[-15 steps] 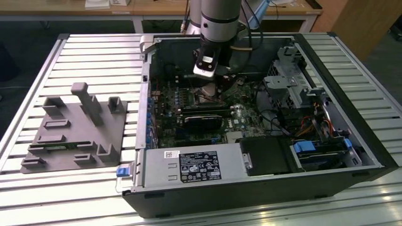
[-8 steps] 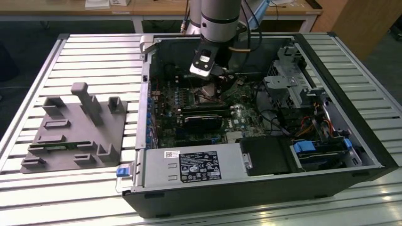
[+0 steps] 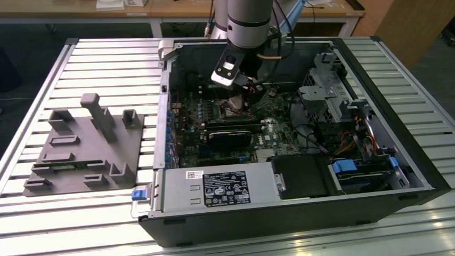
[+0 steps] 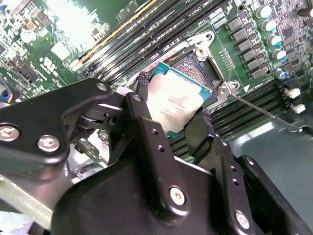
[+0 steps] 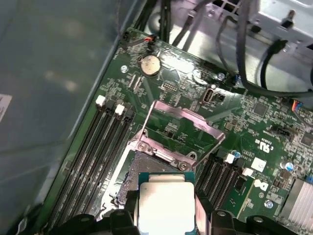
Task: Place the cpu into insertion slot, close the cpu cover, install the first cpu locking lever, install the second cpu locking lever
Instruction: 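Place the cpu into insertion slot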
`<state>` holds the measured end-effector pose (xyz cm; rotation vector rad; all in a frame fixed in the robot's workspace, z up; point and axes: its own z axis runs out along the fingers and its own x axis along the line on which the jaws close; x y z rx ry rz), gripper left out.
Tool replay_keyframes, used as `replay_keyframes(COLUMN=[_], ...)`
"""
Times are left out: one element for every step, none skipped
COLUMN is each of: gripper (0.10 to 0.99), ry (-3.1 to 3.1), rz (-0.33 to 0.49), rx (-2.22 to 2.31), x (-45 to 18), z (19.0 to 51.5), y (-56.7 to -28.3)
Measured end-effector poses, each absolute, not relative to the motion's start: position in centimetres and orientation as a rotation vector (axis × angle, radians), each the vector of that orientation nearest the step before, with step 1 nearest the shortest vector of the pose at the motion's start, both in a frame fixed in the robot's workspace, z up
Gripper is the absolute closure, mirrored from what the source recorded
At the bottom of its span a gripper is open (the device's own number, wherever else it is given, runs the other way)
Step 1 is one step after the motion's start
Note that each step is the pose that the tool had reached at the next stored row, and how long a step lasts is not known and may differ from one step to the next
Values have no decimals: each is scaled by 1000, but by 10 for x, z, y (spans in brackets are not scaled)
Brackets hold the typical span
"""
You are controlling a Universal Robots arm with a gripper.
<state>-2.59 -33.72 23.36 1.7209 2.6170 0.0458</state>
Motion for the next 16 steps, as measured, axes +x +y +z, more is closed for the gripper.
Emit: replay_keyframes(gripper=[545, 545, 545, 545, 545, 545, 545, 545, 545, 545, 545, 545, 545, 545, 545, 545], ry=[2608, 2598, 2588, 2578, 2568, 2557, 2547, 2537, 2526, 2516, 2506, 2495, 2485, 2474, 2463, 2452], rz=[46, 46, 46, 46, 45, 45, 45, 45, 45, 45, 45, 45, 45, 45, 44, 44], rx=[1735, 1749, 1763, 1777, 1791, 1807, 1821, 1835, 1849, 1863, 1876, 1890, 1903, 1917, 1931, 1945], x=[-26, -26, -26, -26, -26, -26, -26, -26, -26, -26, -26, -26, -26, -26, -26, -26], z=[234, 234, 233, 233, 233, 233, 233, 233, 233, 233, 233, 233, 233, 233, 233, 233], y=[-337, -337, -337, -337, -337, -337, -337, -337, -337, -337, -337, -337, -337, -337, -337, -337])
